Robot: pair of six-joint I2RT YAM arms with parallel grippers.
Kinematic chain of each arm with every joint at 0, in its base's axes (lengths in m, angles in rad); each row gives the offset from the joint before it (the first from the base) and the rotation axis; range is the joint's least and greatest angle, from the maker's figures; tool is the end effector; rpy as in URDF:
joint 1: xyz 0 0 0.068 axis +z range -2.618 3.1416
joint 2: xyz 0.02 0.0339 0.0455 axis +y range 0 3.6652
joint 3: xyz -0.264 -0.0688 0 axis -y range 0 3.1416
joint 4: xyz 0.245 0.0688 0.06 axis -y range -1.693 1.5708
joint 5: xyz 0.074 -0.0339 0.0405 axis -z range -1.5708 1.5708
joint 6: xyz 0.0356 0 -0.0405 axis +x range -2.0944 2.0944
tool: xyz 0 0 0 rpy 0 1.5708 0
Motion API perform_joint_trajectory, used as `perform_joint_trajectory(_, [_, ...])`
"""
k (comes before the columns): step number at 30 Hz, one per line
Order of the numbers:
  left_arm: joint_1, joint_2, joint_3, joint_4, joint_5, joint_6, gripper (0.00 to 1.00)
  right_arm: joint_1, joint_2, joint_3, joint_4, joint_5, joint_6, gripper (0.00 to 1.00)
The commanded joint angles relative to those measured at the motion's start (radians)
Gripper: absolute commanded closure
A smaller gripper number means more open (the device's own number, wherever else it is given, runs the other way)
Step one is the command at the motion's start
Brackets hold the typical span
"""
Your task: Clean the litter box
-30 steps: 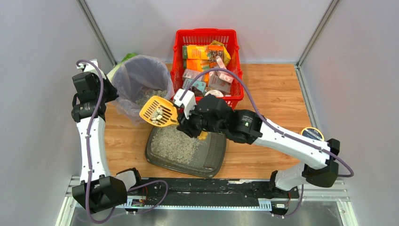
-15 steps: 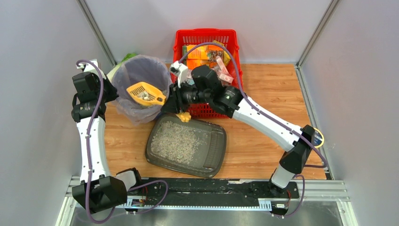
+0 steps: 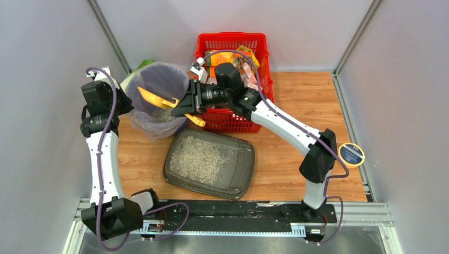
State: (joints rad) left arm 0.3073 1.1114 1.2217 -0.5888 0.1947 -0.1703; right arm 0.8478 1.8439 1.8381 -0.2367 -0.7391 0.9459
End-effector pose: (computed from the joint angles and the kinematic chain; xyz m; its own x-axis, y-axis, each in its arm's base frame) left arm 0.2275 0.0650 0.3866 -0.4100 -0.3046 -0.8597 -0.2055 0.9492 -0.2382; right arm 0.2691 0.3412 0.4022 -0.8933 -0.1064 -0.4367 -0.4485 0.1453 0.8819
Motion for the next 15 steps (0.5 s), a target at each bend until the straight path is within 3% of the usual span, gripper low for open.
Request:
perform_joint_trajectory(1, [-0.027,-0.010,-0.024,-0.063,0.098,0.002,1.00,-0.027,0.015,0.006,0.227,-0.098,0.295,1.00])
perform_joint_trajectory(9, [-0.027,-0.012,-0.025,-0.059,0.098,0.002,1.00,-0.053,0.060,-0.124,0.520,-0.126,0.663,1.00])
perform_joint_trajectory(15, [-0.027,-0.012,-0.025,-0.057,0.100,0.002,1.00,-0.062,0.084,-0.181,0.623,-0.123,0.766,1.00])
